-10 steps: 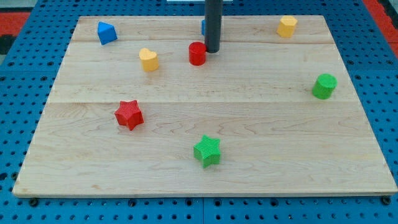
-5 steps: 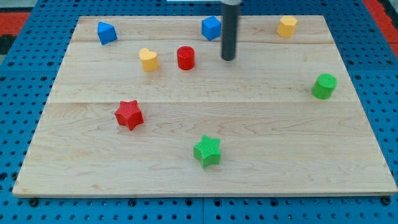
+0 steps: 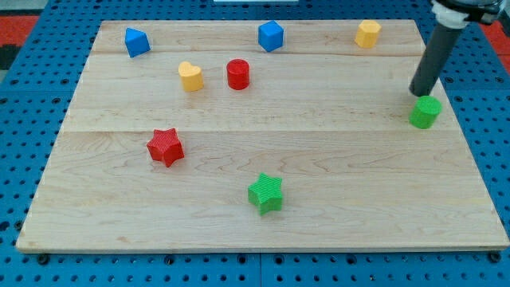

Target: Move the green circle towards center

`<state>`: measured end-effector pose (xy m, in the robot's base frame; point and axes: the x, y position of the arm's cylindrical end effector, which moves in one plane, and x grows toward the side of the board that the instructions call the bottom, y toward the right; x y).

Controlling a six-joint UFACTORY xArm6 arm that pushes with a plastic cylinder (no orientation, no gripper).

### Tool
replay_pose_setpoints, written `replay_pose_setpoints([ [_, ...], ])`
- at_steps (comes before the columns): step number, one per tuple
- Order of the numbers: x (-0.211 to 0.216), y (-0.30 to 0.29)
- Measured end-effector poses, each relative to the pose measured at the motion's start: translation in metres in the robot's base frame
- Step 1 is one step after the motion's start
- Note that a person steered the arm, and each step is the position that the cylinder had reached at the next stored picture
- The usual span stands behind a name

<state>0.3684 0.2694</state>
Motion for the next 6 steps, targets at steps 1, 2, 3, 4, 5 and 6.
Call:
replay_pose_setpoints([
  [1, 0.054, 0.047],
  [2, 0.058, 0.009],
  [3, 0.032, -0.030],
  [4, 0.012, -0.016],
  [5, 0.052, -0.088],
  [6, 0.059, -0.170],
])
